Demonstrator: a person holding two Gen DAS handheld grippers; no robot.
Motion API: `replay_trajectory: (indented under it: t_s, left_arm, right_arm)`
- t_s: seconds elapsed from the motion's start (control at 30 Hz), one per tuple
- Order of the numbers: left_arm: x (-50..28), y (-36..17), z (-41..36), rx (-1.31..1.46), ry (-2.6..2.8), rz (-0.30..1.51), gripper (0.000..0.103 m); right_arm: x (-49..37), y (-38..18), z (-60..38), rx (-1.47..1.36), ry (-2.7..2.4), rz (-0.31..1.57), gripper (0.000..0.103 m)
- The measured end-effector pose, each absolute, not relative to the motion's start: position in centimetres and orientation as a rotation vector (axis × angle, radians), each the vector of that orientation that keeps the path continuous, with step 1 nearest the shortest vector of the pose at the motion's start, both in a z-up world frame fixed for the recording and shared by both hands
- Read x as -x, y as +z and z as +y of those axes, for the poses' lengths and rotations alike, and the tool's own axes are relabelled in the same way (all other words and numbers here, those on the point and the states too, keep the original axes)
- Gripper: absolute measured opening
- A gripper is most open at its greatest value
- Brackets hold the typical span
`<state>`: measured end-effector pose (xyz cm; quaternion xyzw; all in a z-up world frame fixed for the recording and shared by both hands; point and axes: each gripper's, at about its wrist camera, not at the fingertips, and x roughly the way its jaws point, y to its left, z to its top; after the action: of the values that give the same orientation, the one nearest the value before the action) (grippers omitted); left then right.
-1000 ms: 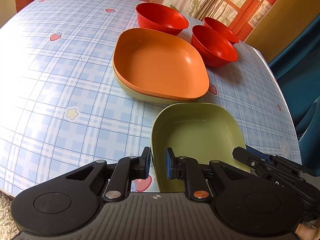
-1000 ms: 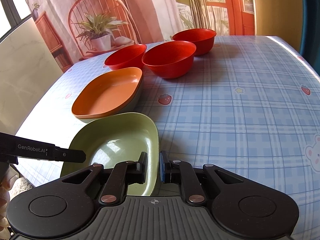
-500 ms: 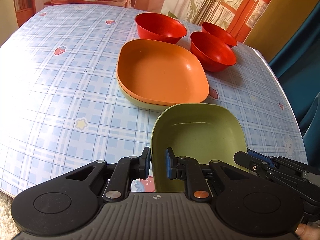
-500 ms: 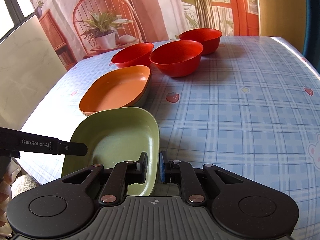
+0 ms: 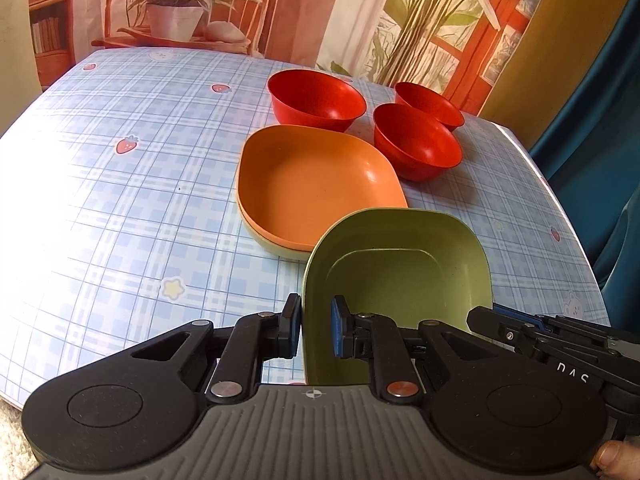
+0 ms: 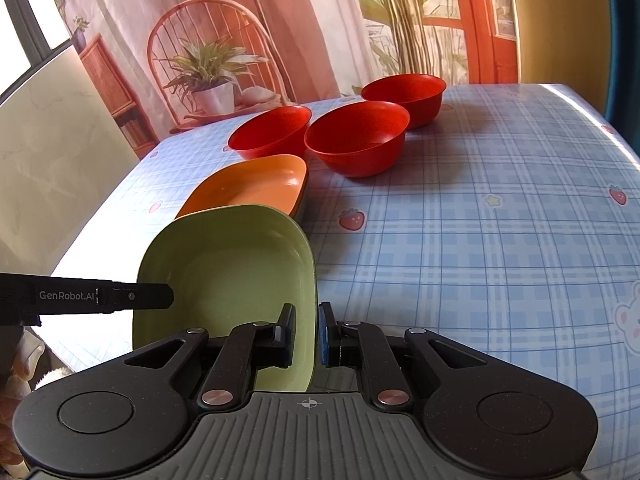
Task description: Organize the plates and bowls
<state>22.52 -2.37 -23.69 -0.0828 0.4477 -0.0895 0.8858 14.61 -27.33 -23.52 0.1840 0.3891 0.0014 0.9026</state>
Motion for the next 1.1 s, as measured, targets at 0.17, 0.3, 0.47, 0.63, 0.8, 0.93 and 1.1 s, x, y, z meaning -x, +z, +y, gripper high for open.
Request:
replay_trajectory:
  t_s: [0.17, 0.3, 0.47, 0.63, 0.8, 0.93, 1.1]
  left_arm:
    - [-23.6, -22.7, -1.7, 0.181, -0.171, 0.895, 0.017]
    - [-24.8, -21.1, -1.1, 0.165, -0.164, 0.847, 0.017]
    - [-27.2, -19.3, -0.4, 0.141, -0.149, 0.797, 0.017]
    - [-29.8, -18.9, 0.1, 0.133, -0.154, 0.780, 0.017]
    - [-31.4, -19.7, 0.2, 0.122, -0.154, 0.802, 0.017]
    - [-32.1, -20.7, 0.3, 0.109, -0.157, 0.828, 0.017]
    - [-32.7, -21.8, 0.2, 0.101, -0.164, 0.850, 0.017]
  right_arm:
    - [-15.9, -22.4, -27.2, -0.388, 0.019, 0.779, 0.011]
    - [-17.8, -21.2, -27.2, -0.389, 0.032, 0.748, 0.010]
    - [-20.8, -19.7, -27.0, -0.374, 0.048, 0.709, 0.010]
    - [-23.9, -19.0, -27.0, -0.357, 0.042, 0.689, 0.010]
    - [-26.0, -19.7, -27.3, -0.373, 0.032, 0.707, 0.009]
    - [-26.7, -21.0, -27.4, -0.384, 0.021, 0.735, 0.009]
    - [-26.9, -22.3, -27.3, -0.384, 0.010, 0.758, 0.009]
